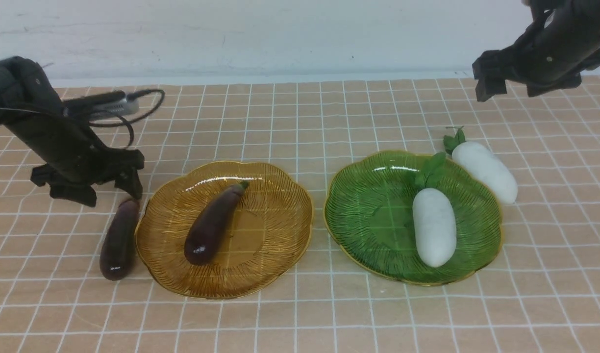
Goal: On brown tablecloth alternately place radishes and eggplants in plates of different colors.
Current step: 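Pick up the eggplant and place it in the yellow plate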
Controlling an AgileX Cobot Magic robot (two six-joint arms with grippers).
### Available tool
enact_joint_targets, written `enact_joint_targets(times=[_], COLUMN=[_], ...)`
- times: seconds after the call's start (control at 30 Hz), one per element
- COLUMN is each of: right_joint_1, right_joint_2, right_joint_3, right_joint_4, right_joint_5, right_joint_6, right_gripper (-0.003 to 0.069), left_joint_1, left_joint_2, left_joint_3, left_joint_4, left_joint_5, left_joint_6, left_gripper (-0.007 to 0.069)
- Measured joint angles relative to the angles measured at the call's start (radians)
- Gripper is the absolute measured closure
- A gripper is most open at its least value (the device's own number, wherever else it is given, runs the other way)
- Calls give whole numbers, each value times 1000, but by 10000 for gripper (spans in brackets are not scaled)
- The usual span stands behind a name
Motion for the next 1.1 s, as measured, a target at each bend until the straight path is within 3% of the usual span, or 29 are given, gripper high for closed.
enact_joint_targets(times=[0.07,0.37,0.83,1.1], right_joint_1=[-7,-19,-19,-19], right_joint_2=[21,93,192,203], right_joint_3=[0,-4,-11,-12], right_joint_4=[0,59,76,76], right_joint_5=[3,24,-20,-51], right_joint_6=[-3,-83,-104,-80], right_gripper=[69,69,70,153], left_joint_1=[0,-17,-232,-247], left_joint_2=[-2,-123,-153,-77], left_joint_3=[-13,-159,-185,-185], left_joint_4=[30,85,14,15], left_joint_5=[24,161,203,197], left_joint_6=[-8,-43,-27,-38], left_gripper=[413,418,418,414])
